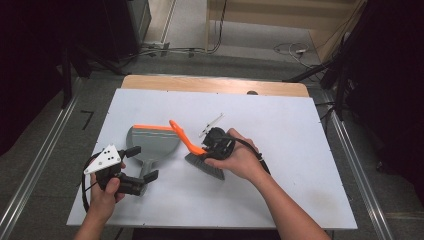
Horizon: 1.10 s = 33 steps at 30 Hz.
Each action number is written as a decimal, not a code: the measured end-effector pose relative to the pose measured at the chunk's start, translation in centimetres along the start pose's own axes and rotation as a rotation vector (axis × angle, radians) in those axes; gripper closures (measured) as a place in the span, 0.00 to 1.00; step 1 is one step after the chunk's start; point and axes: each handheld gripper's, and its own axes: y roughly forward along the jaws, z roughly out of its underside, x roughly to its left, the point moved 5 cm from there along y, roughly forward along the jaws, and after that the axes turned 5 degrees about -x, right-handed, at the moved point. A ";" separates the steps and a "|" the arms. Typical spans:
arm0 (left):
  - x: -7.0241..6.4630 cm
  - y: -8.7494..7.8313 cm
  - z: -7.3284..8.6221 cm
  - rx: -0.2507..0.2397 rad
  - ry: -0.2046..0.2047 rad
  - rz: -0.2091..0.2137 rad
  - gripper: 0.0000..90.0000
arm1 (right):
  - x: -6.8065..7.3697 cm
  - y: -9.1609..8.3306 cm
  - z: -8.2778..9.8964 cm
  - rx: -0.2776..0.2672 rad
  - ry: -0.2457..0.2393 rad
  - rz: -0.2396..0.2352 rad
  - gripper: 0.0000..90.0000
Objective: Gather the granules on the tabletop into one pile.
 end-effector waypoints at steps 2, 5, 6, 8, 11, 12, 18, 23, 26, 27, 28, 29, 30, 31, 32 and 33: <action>0.0 0.0 0.0 0.001 -0.002 0.000 0.00 | -0.6 0.0 0.1 -0.015 0.068 0.009 0.77; 0.0 0.1 0.0 0.001 0.001 0.001 0.00 | -1.9 0.0 0.2 -0.059 0.175 0.036 0.77; -0.1 0.1 0.0 0.005 0.002 0.002 0.00 | -2.2 0.0 0.3 -0.068 0.190 0.058 0.77; -0.1 0.2 0.0 0.005 0.002 0.002 0.00 | -2.4 0.0 0.4 -0.079 0.205 0.078 0.77; -0.2 0.2 0.0 0.004 0.001 0.003 0.00 | -3.2 -0.2 0.9 -0.105 0.282 0.099 0.77; -0.2 0.2 0.0 0.006 0.003 0.004 0.00 | -3.5 -0.3 1.2 -0.110 0.304 0.111 0.77; -0.2 0.3 0.1 0.010 0.002 0.004 0.00 | -4.9 -1.5 3.1 -0.160 0.407 0.184 0.76; -0.2 0.4 0.2 0.014 0.004 0.004 0.00 | -5.3 -2.1 4.1 -0.184 0.447 0.218 0.76; -0.3 0.4 0.2 0.015 0.004 0.004 0.00 | -5.4 -2.5 4.7 -0.196 0.470 0.231 0.76; -0.3 0.4 0.2 0.014 0.004 0.005 0.00 | -5.5 -2.7 4.9 -0.197 0.471 0.237 0.76; -0.3 0.4 0.2 0.016 0.004 0.005 0.00 | -5.6 -2.8 5.0 -0.199 0.476 0.243 0.76; -0.3 0.4 0.2 0.016 0.005 0.006 0.00 | -5.6 -2.9 5.2 -0.201 0.486 0.247 0.76; -0.3 0.4 0.2 0.016 0.006 0.006 0.00 | -5.7 -3.0 5.3 -0.203 0.489 0.250 0.76; -0.3 0.4 0.2 0.017 0.006 0.006 0.00 | -5.8 -3.1 5.5 -0.204 0.493 0.255 0.76; -0.3 0.4 0.2 0.017 0.006 0.006 0.00 | -5.9 -3.2 5.6 -0.206 0.500 0.257 0.76; -0.3 0.4 0.2 0.017 0.006 0.006 0.00 | -6.0 -3.3 5.8 -0.208 0.506 0.260 0.76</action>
